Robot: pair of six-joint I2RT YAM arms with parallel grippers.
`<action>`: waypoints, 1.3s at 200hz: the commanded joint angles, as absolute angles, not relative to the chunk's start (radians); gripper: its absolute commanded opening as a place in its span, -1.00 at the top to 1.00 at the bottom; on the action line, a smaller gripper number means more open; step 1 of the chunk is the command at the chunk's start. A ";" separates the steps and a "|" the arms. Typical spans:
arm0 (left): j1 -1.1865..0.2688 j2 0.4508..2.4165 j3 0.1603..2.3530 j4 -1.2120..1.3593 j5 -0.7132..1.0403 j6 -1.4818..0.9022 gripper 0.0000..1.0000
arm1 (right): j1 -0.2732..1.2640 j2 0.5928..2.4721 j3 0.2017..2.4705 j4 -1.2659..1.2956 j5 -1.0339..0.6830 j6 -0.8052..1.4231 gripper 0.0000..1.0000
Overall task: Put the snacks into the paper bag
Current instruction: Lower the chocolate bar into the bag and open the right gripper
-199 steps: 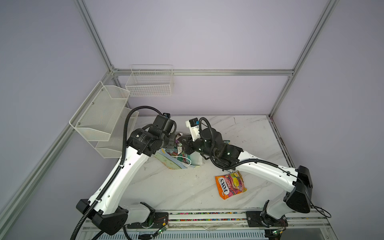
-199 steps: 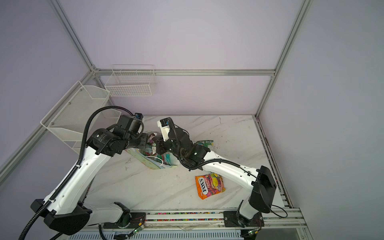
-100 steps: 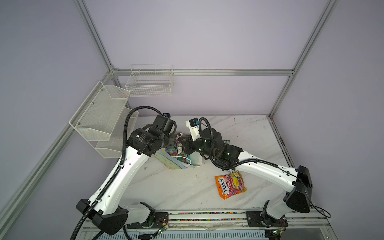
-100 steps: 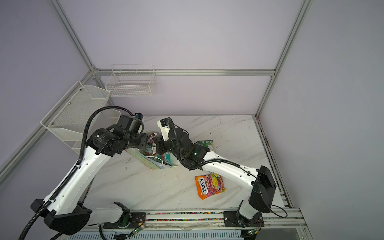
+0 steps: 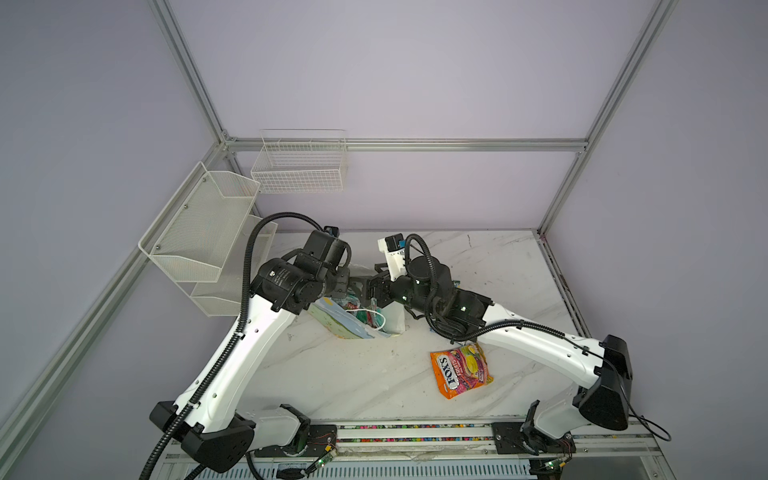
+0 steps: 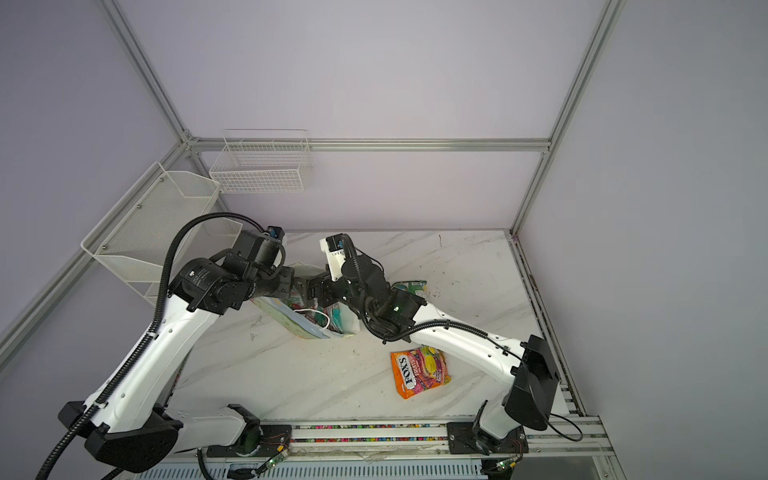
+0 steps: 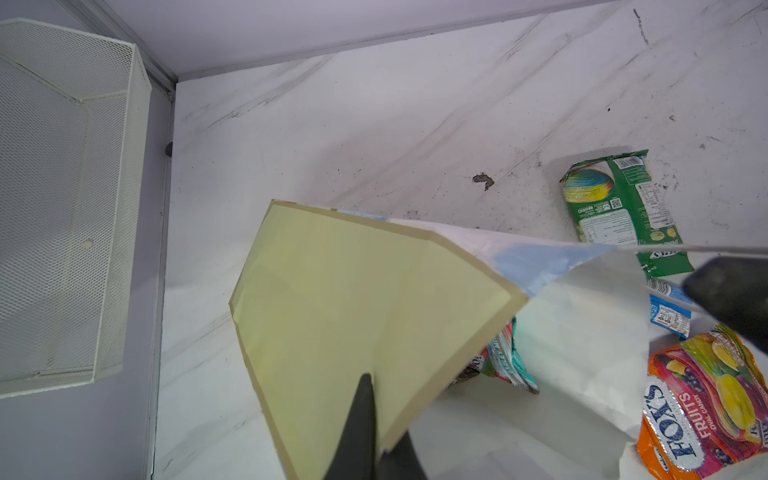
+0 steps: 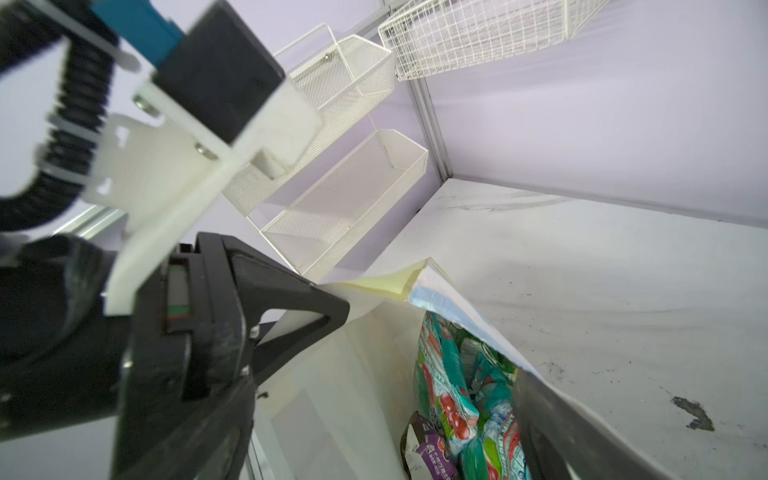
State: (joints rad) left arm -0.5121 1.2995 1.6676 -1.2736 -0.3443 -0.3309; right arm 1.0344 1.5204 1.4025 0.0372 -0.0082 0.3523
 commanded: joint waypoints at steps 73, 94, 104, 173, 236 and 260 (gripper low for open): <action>-0.517 1.298 1.733 -1.266 -0.344 -0.342 1.00 | 1.045 1.327 1.300 -0.012 0.105 0.371 -0.95; -0.515 1.303 1.737 -1.266 -0.341 -0.342 1.00 | 1.045 1.280 1.264 -0.020 0.130 0.389 -0.95; -0.516 1.304 1.740 -1.266 -0.340 -0.342 1.00 | 1.045 1.258 1.247 -0.026 0.145 0.391 -0.95; -0.517 1.306 1.746 -1.266 -0.342 -0.339 1.00 | 1.043 1.133 1.124 -0.066 0.277 0.426 -0.95; -0.518 1.302 1.744 -1.269 -0.341 -0.341 1.00 | 1.032 1.139 1.071 -0.184 0.257 0.481 -0.95; -0.519 1.304 1.743 -1.269 -0.341 -0.342 1.00 | 1.019 1.142 1.037 -0.193 0.225 0.509 -0.95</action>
State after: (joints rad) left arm -0.5140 1.3064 1.6676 -1.2732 -0.3424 -0.3309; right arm 1.0309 1.1381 1.0676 -0.1463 0.2497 0.4629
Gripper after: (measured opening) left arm 0.047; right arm 0.974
